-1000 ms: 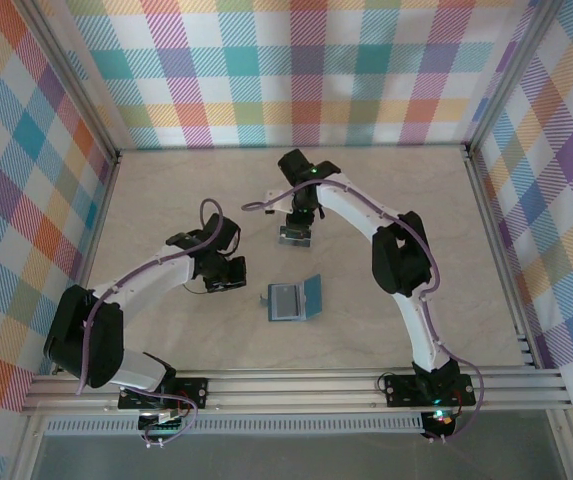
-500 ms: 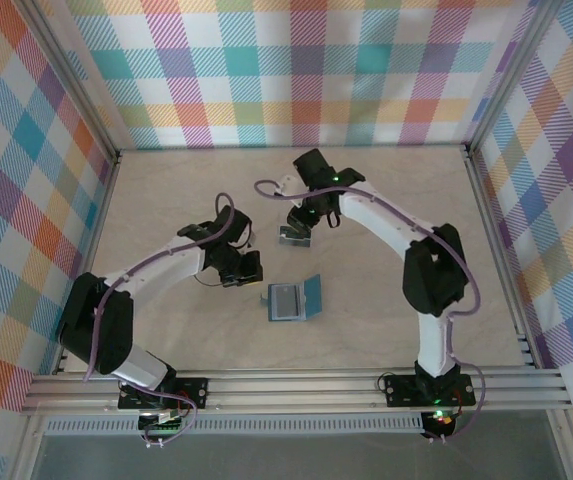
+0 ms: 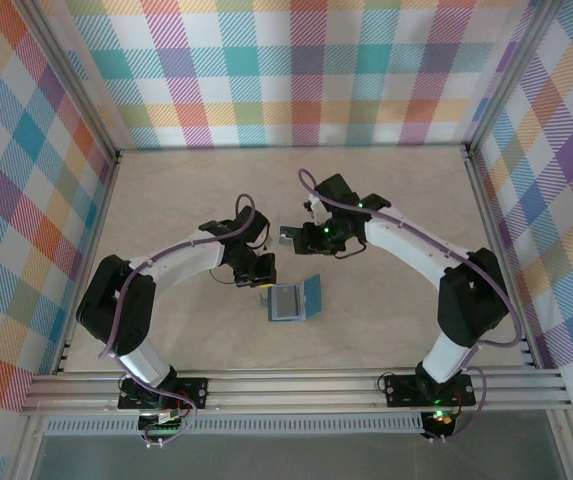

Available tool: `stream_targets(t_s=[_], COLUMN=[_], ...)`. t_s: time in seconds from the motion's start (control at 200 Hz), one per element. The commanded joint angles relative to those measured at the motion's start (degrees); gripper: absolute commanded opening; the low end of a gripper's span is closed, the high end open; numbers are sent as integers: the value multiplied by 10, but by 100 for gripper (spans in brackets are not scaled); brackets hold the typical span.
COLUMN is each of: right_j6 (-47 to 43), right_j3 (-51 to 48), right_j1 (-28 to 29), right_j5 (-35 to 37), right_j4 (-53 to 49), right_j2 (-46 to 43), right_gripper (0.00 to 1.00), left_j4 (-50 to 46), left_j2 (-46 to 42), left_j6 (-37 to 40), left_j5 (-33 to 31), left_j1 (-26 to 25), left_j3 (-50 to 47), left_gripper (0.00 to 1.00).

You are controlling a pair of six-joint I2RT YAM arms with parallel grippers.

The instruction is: Take the credit cards out of the card holder

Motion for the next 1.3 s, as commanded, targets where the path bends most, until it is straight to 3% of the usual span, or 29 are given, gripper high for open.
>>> stream_targets(t_s=[0.0,0.36,0.55,1.295], right_j6=[107,145,147,161], right_j3=[-58,-115,-96,-46], right_j1=[4,33,56,116], right_j5=[-70,-123,-96,-73], right_j4=[66,111,92,94], right_j2=[-46,-21,14,135], right_gripper=[35,25,24,18], left_j4=[-9,-20,-38,12], left_j2=[15,41,42,44], left_j6=[12,14,26,25], left_j5=[15,-14,-56,-52], left_j1=[-12,-15,-17,-16], left_j3=[13,-8,-17,-87], left_gripper=[8,4,2,0])
